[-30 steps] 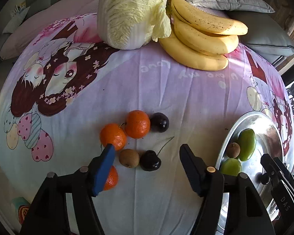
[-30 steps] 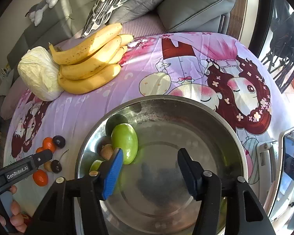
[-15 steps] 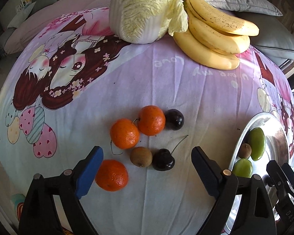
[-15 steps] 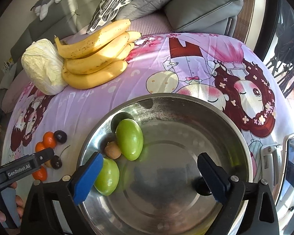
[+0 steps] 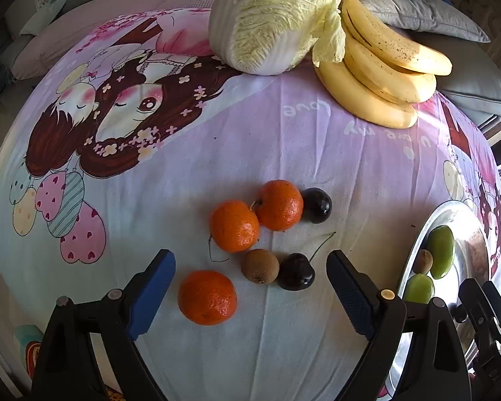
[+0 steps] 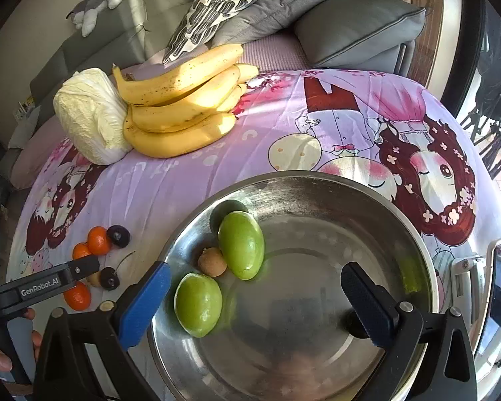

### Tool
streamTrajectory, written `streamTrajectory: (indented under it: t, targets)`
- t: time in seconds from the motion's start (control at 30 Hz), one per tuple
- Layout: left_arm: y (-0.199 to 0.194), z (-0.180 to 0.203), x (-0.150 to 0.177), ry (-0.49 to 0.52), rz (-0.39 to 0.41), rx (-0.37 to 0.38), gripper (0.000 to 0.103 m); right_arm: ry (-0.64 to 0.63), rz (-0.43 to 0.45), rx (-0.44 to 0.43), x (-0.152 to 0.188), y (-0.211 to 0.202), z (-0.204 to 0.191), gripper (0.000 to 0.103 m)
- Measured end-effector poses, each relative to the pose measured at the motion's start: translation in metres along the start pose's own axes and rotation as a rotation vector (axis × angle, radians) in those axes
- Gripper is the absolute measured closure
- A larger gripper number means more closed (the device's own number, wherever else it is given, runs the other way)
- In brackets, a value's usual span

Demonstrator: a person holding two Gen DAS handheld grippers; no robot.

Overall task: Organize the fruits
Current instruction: 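Move both tools back toward the remaining oranges and cherries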

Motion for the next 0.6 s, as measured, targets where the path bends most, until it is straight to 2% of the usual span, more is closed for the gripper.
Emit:
streamTrajectory:
  t: [0.23, 0.47, 0.6]
  targets:
    - [-0.01, -0.012, -0.002, -0.022, 0.044, 0.003, 0.011, -0.061, 0.013, -0.029, 0.005, -0.005, -0.024, 0.0]
    - [-0.021, -0.041, -0.003, -0.07, 0.108, -0.014, 0.011, -0.156, 0.019, -0.067, 0.015, -0.007, -0.06, 0.0]
    - [-0.024, -0.058, 0.003, -0.091, 0.099, -0.015, 0.011, -0.184, 0.006, -0.079, 0.022, -0.005, -0.076, 0.0]
Point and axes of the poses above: each gripper's, at about its wrist camera, not at the fingertips, and y roughly the way its jaws point, z to its right, x to its underside, the point moved 7 cm from there along y, roughly the way its jaws point, and after that the axes turned 12 degrees about y, right-handed, at the moved point
